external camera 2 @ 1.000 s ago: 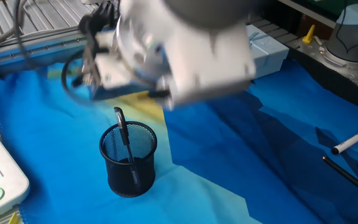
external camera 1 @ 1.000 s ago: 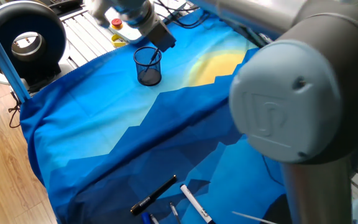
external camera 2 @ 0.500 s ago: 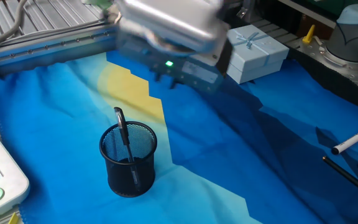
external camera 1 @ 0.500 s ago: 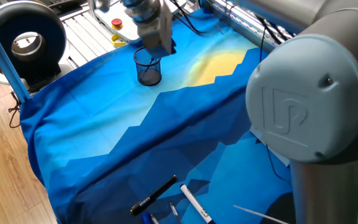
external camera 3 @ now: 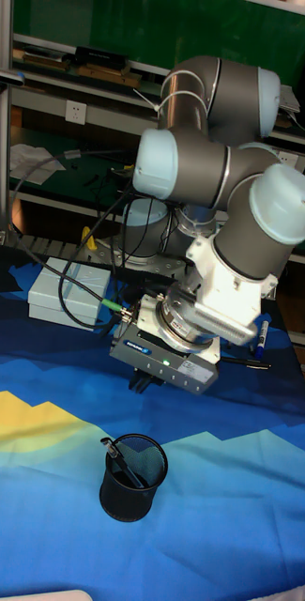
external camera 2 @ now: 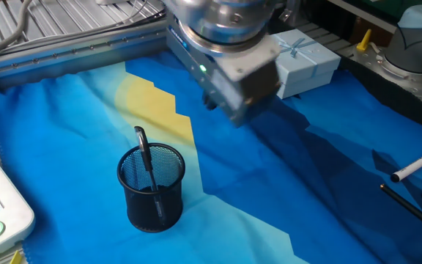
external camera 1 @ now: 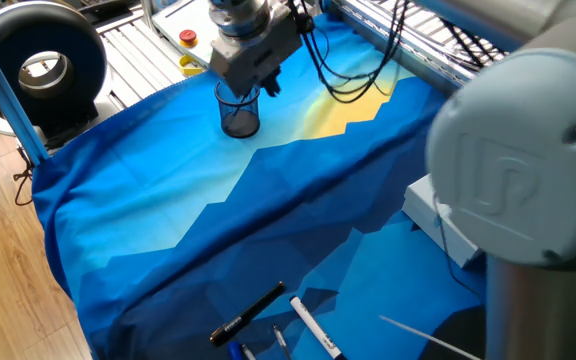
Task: Put the pen into the pen holder
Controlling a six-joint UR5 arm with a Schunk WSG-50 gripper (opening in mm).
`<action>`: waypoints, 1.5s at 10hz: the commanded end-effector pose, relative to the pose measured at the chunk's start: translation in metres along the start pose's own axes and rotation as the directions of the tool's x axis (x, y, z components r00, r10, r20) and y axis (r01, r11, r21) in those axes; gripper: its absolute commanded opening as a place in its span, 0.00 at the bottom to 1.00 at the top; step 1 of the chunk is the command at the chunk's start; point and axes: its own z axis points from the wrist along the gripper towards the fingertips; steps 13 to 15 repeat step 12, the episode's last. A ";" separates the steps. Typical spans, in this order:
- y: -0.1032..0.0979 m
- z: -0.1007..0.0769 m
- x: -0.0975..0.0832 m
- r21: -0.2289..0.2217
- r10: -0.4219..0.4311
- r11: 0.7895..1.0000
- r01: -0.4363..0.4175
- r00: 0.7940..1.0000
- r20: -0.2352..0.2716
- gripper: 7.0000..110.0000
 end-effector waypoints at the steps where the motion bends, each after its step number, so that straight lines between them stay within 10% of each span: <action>1: 0.019 -0.005 -0.021 -0.134 0.186 0.976 -0.171 0.976 0.112 0.00; 5: 0.035 -0.008 -0.012 -0.196 0.236 0.956 -0.220 0.969 0.066 0.00; 15: 0.029 0.000 -0.004 -0.170 0.172 0.971 -0.167 0.985 0.020 0.00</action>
